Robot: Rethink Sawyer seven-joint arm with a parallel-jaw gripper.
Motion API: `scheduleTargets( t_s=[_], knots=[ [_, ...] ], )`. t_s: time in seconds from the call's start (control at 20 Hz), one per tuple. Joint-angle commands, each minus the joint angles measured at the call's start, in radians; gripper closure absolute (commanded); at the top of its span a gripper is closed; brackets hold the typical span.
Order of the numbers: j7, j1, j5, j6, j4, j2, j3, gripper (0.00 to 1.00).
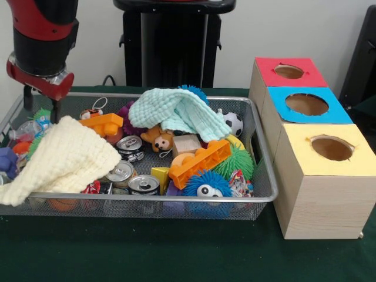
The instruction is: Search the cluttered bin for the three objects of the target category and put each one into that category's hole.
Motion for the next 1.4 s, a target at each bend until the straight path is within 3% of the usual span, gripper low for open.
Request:
scheduleTargets(
  t_s=[0.05,0.35,0.55,0.85,1.4],
  knots=[
    [-0.074,-0.019,-0.088,-0.073,0.09,0.027,-0.029,0.0],
    [-0.061,-0.026,-0.109,-0.114,0.079,0.049,-0.043,0.0],
    [-0.076,-0.064,-0.085,-0.146,0.092,0.081,-0.014,0.0],
    [-0.031,-0.08,-0.089,-0.237,0.115,0.118,-0.01,0.0],
    [-0.038,-0.092,-0.049,-0.239,0.156,0.111,-0.007,0.0]
  ],
)
